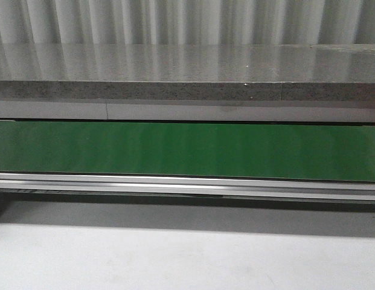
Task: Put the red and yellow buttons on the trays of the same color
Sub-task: 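Move the left gripper down over the yellow buttons beside the conveyor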
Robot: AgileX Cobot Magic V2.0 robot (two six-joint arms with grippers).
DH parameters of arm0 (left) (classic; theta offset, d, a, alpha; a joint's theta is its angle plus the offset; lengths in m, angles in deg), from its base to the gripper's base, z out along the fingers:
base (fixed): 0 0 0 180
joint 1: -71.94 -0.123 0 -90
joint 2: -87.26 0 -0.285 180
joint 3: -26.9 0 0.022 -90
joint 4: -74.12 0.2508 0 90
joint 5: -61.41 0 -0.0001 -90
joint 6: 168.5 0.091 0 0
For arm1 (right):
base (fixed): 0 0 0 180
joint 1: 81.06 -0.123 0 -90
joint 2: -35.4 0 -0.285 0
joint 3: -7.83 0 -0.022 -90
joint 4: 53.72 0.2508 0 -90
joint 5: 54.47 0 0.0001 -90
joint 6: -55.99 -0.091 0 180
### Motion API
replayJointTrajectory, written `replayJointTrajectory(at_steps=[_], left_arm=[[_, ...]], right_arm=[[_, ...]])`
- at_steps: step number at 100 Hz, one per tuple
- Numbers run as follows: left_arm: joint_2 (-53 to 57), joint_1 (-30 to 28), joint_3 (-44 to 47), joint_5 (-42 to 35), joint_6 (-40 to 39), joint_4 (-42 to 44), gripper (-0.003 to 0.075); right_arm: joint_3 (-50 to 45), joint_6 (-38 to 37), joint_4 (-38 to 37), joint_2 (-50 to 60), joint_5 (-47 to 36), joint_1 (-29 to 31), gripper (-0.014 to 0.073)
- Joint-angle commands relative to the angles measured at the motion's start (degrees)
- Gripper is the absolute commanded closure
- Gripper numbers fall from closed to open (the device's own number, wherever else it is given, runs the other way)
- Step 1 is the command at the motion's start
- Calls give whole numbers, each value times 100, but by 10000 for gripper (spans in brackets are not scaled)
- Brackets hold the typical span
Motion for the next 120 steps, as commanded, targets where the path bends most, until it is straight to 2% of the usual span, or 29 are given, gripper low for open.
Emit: replayJointTrajectory(at_steps=[1, 12, 25, 48, 57, 64, 68, 73, 83, 88, 92, 99, 120], left_arm=[[127, 8, -605, -411, -65, -7, 741], [-181, 8, -1233, -164, -65, -7, 741], [-760, 8, -1976, 860, -65, -7, 741], [-1922, 8, -2589, 1053, -65, -255, 740], [-2425, 8, -2874, 1294, -335, -255, 733], [-2824, 8, -3072, 1423, -369, -265, 676], [-3052, 8, -3177, 1470, -369, -265, 617], [-3300, 8, -3303, 1528, -395, -265, 523], [-3749, 8, -3517, 1604, -568, -265, 282], [-3984, 8, -3629, 1629, -633, -253, 209], [-4124, 8, -3705, 1663, -712, -226, 193], [-4403, 8, -3888, 1827, -1050, -39, 209], [-5152, -3, -4554, 2894, -2248, 1341, 232]], right_arm=[[109, 41, -67, 63, -465, 20, 658], [109, 41, -67, 63, -465, 20, 658], [109, 41, -67, 63, -465, 20, 658], [109, 41, -67, 63, -465, 20, 658], [109, 41, -67, 63, -465, 20, 658], [109, 41, -67, 63, -465, 20, 658], [109, 41, -67, 63, -465, 20, 658], [109, 41, -67, 63, -465, 20, 658], [109, 41, -67, 63, -465, 20, 658], [109, 41, -67, 63, -465, 20, 658], [109, 41, -67, 63, -465, 20, 658], [109, 41, -67, 63, -465, 20, 658], [109, 41, -67, 63, -465, 20, 658]])
